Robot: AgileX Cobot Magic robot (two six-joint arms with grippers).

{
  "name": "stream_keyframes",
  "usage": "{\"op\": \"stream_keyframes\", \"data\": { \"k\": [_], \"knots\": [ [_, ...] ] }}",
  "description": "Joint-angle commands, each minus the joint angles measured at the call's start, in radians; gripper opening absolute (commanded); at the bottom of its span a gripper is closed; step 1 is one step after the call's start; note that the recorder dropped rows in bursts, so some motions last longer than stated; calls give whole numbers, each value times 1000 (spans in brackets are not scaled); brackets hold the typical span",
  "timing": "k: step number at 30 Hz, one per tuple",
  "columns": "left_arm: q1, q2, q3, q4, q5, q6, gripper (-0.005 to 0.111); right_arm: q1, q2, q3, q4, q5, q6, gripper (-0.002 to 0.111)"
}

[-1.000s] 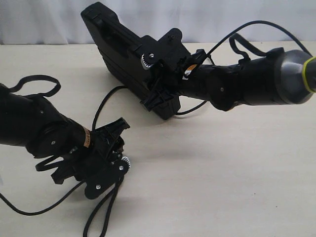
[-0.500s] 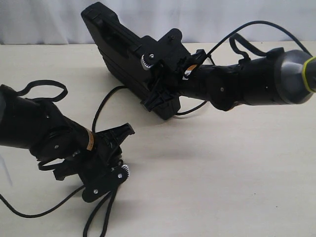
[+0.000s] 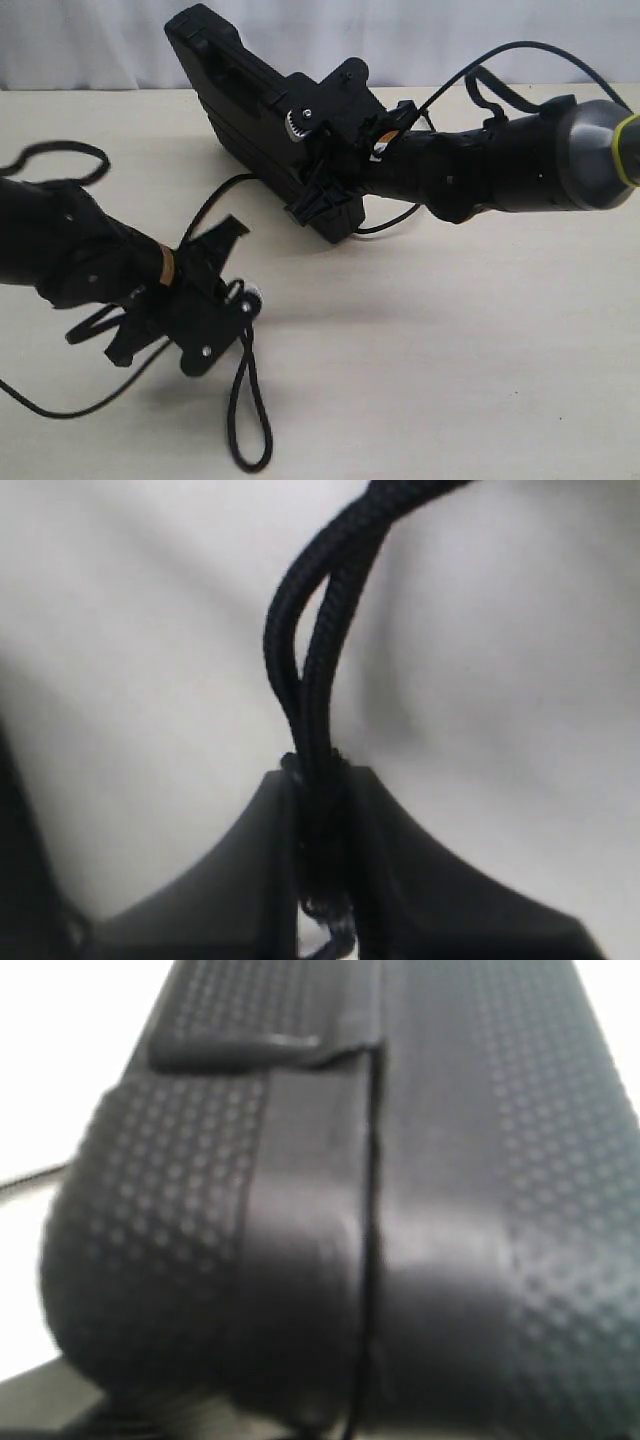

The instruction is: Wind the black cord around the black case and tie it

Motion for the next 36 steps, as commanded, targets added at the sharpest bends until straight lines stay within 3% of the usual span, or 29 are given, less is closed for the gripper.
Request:
{"op": "stream_keyframes", "data": {
  "k": [1,7,13,18,22,26,36],
  "knots": [
    [117,-163,0,-6,75,-270,0,0,9,3,0,73,-7,4],
    [329,-327,0,-6,115,-593,0,0,9,3,5,73,-3,4],
    [450,-367,0,-6,22,-931,0,0,9,3,68,73,0,4],
    [433,-365,-12,-12,-38,-1066,0,0,9,3,132,86,7,4],
    [379,-355,-87,-6,101,-1070,0,0,9,3,135,100,9,4],
    [367,-299,-170,-13,271,-1100,0,0,9,3,135,97,37,4],
    [367,-145,-327,-6,391,-1375,0,0,9,3,135,125,53,4]
  ]
}}
